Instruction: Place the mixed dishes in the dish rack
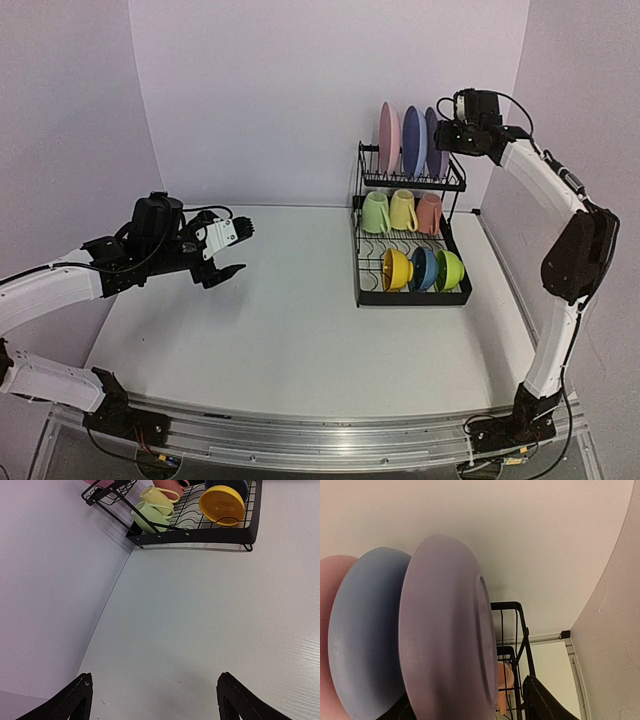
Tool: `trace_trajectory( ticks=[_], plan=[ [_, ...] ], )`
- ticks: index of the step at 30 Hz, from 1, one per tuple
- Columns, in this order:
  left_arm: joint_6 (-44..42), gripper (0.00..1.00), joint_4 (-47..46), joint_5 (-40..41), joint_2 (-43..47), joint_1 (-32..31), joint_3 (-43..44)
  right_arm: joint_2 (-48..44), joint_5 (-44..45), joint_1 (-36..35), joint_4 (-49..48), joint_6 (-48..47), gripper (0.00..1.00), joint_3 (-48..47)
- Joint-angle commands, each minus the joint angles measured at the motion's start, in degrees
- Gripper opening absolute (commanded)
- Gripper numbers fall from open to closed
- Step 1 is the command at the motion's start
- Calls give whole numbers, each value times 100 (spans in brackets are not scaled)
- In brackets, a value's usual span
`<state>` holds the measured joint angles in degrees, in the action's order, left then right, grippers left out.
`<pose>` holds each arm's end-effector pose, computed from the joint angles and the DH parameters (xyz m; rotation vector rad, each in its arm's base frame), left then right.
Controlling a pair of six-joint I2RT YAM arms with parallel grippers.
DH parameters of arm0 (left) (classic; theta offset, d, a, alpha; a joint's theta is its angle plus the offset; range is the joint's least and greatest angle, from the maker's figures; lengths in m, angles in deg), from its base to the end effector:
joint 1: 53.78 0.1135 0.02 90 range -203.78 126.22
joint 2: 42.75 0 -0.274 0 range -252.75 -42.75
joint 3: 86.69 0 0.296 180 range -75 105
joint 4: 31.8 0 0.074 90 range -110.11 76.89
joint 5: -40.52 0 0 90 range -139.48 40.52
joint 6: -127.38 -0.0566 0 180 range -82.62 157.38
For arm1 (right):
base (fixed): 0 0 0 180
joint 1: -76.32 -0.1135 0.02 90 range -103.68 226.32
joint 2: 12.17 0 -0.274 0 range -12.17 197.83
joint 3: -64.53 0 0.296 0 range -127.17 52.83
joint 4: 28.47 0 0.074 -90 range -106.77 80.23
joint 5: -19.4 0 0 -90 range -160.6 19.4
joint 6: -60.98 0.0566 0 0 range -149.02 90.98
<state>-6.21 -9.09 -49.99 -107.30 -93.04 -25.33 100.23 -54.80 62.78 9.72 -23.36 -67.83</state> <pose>0.2438 -0.1999 0.2874 1.3427 1.5132 0.0389 0.5137 0.1078 0.4277 0.0587 1.8757 -0.0302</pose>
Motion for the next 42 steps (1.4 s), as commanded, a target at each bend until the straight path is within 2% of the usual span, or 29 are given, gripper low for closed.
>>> trace_trajectory(
  ticks=[1, 7, 13, 23, 30, 35, 42],
  plan=[
    [1, 85, 23, -104, 130, 42, 13, -63, 503, -13, -128, 713, 58, -61],
    [1, 85, 23, -102, 138, 51, 9, -104, 644, -13, -35, 1102, 57, 92],
    [0, 85, 7, -124, 114, 53, 20, -91, 409, -13, 29, 1285, 59, 121],
    [9, 85, 41, -143, 135, 51, 23, -156, 273, -11, 50, 1239, 78, 88],
    [11, 85, 70, -153, 144, 53, 52, -206, 2, -14, 86, 1146, 86, 8],
    [119, 85, 102, -99, 173, 73, 94, -546, -122, -15, 95, 1093, 90, 217],
    [660, 85, 219, -179, 213, 307, 115, -1563, -50, -9, 130, 638, 93, 838]
  ],
)
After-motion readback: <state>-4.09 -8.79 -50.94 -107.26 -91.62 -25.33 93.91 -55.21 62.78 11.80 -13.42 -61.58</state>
